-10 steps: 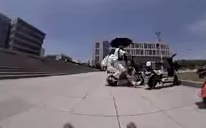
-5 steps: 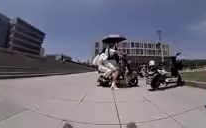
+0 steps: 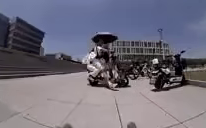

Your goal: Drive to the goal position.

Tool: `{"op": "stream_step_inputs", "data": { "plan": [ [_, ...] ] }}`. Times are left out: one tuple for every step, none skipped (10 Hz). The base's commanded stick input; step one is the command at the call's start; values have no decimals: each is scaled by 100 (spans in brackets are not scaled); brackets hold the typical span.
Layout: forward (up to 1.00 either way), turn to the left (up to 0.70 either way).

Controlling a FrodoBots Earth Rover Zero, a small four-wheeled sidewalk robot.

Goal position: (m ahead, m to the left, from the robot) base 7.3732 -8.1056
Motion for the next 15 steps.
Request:
{"op": "stream_step_inputs", "data": {
  "plan": [
    [45, 0],
    [45, 0],
    [45, 0],
    [45, 0],
    [45, 0],
    [45, 0],
    [45, 0],
    [45, 0],
    [45, 0],
    [45, 0],
    [45, 0],
    [45, 0],
    [45, 0],
    [45, 0],
    [45, 0]
  ]
}}
